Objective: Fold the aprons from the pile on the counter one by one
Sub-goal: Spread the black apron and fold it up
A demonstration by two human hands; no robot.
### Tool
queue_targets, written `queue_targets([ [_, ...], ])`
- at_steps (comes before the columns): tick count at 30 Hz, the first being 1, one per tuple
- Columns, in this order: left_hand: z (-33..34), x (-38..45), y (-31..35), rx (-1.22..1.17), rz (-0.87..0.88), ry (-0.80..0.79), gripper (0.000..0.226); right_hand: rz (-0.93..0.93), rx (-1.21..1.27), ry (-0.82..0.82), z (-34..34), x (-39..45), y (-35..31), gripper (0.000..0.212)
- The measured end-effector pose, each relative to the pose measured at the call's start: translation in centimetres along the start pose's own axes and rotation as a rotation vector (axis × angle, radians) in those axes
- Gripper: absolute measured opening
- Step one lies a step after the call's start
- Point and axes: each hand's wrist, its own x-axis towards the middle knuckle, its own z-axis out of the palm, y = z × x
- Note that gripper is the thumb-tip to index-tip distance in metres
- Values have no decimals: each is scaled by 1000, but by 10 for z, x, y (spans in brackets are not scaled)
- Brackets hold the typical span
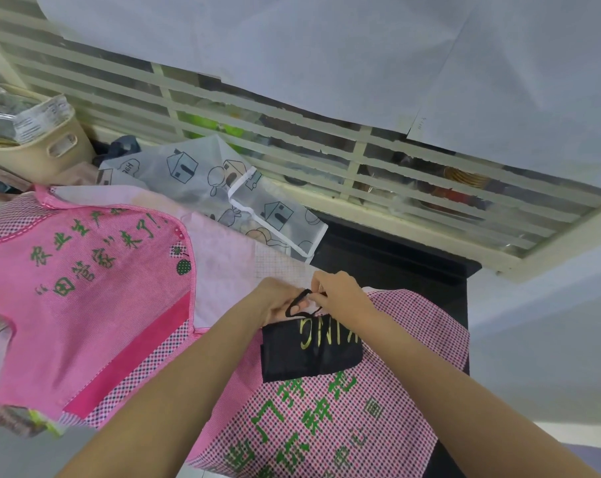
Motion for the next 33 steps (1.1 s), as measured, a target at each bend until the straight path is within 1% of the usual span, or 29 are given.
queue_targets([
  [2,-3,3,-2,103,70,101,24,26,109,-93,-2,3,4,11],
  [4,-4,5,-3,61,115,143,29,29,121,-154,-7,5,6,9],
  [6,-5,8,-4,-18,120,150,26,25,118,-156,-14,8,7,16],
  [7,-4,8,-5,-11,118,161,25,35,162,-127,-17,8,7,20],
  [9,-5,10,-8,3,121,172,24,87,375,-92,-21,6,5,22],
  [12,-3,9,-10,18,106,153,25,209,888,-160,-20,4,-2,21],
  [13,-2,7,-9,48,126,151,26,244,1003,-177,-18,3,-4,19],
  [14,-2,6,-8,70,152,157,27,278,1078,-180,-17,3,-7,16],
  [16,-1,5,-7,107,230,156,27,350,1151,-122,-13,4,-9,17],
  [18,0,2,-2,122,309,133,23,390,1149,-73,-9,9,-7,15],
  [19,-1,1,-1,137,341,104,22,396,1080,-66,-7,11,-6,13],
  [23,0,-7,6,309,472,10,21,360,604,-83,-1,20,-8,22],
  [25,1,-8,8,361,495,-15,19,350,507,-51,-2,22,-11,18],
  [27,0,-7,8,287,477,-49,14,349,544,-23,-2,25,-11,14],
  [29,-4,-5,5,144,422,-83,6,359,609,4,-1,26,-6,10],
  [31,-7,-3,0,4,320,-109,19,383,717,6,-1,23,0,7],
  [32,-8,-3,-2,-44,274,-133,22,375,807,-10,-3,20,2,5],
  [33,-9,-4,-4,-75,251,-160,20,360,909,-29,-6,16,4,5],
])
